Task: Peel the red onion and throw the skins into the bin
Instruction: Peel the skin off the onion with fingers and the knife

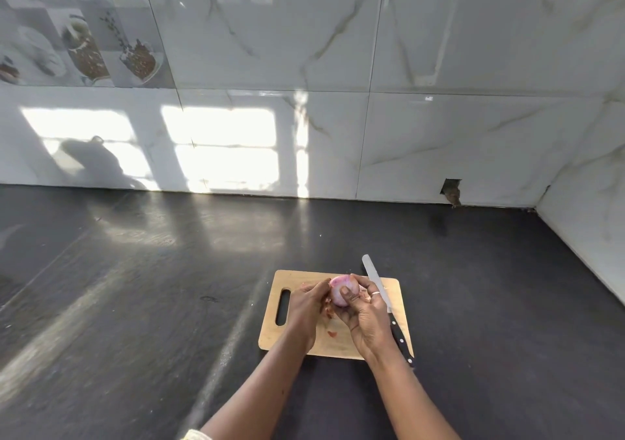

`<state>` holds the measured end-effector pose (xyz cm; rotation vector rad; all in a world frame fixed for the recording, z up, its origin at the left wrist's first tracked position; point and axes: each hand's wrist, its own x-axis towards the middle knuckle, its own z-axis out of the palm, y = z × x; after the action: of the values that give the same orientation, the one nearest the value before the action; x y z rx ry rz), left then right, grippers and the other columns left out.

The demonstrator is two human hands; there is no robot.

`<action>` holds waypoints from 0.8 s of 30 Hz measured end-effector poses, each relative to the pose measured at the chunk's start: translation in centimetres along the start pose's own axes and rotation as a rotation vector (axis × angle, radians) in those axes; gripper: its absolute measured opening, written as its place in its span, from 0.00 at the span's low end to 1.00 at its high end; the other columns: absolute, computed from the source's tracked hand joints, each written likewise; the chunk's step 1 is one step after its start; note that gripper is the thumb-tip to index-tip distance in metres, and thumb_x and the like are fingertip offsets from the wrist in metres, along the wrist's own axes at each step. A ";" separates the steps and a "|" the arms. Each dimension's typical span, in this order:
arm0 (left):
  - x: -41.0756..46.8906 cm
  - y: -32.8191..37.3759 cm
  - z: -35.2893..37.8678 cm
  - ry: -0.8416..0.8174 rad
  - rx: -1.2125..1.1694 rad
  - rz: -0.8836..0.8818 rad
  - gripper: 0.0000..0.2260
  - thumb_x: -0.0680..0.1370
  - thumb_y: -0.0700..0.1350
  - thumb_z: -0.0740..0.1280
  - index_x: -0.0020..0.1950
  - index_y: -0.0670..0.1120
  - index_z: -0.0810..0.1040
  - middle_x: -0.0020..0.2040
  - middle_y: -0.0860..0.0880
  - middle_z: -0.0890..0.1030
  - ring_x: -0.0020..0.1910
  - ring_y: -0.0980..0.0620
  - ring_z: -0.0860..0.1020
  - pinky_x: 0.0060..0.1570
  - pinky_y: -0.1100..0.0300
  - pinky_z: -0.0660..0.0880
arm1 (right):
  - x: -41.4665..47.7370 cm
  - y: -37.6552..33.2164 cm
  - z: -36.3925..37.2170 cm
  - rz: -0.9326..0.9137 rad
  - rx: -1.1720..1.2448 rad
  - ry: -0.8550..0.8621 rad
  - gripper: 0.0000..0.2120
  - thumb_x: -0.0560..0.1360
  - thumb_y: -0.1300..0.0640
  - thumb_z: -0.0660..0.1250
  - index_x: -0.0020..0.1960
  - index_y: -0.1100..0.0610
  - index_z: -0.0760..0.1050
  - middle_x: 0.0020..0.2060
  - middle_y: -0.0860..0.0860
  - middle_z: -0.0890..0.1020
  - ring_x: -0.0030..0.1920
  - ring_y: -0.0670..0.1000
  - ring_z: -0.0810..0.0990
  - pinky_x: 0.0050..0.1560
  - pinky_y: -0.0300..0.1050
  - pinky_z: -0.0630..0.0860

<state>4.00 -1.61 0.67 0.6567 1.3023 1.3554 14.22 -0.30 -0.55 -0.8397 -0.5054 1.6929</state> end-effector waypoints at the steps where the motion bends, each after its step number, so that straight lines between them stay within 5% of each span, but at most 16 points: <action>1: 0.0 0.0 0.0 -0.004 -0.004 0.000 0.08 0.74 0.40 0.66 0.36 0.40 0.79 0.33 0.43 0.74 0.31 0.52 0.70 0.31 0.61 0.67 | 0.1 0.0 0.0 -0.003 0.008 0.000 0.15 0.72 0.71 0.66 0.56 0.61 0.72 0.50 0.63 0.78 0.45 0.59 0.81 0.41 0.49 0.82; 10: 0.4 0.3 0.1 -0.003 0.039 -0.016 0.10 0.72 0.42 0.68 0.30 0.44 0.76 0.31 0.45 0.71 0.30 0.53 0.67 0.30 0.61 0.64 | 0.4 0.1 0.1 -0.007 0.010 0.003 0.14 0.72 0.72 0.66 0.55 0.59 0.73 0.49 0.61 0.78 0.45 0.59 0.81 0.44 0.49 0.81; 18: 0.6 0.2 -0.1 -0.048 0.066 -0.012 0.13 0.70 0.45 0.67 0.42 0.34 0.80 0.37 0.42 0.74 0.38 0.48 0.69 0.36 0.57 0.66 | 0.3 0.0 0.2 -0.018 0.009 -0.004 0.15 0.72 0.73 0.65 0.56 0.60 0.73 0.48 0.61 0.79 0.44 0.57 0.82 0.41 0.48 0.82; 24: 0.5 0.3 0.0 -0.071 0.034 0.004 0.08 0.72 0.41 0.65 0.41 0.39 0.83 0.36 0.43 0.75 0.37 0.49 0.69 0.35 0.59 0.66 | 0.4 -0.1 0.3 -0.031 0.013 -0.016 0.15 0.72 0.73 0.65 0.56 0.61 0.73 0.45 0.59 0.81 0.42 0.56 0.83 0.39 0.47 0.83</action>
<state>3.73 -1.08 0.80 0.7248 1.2703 1.3037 14.04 0.11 -0.42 -0.8057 -0.5148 1.6741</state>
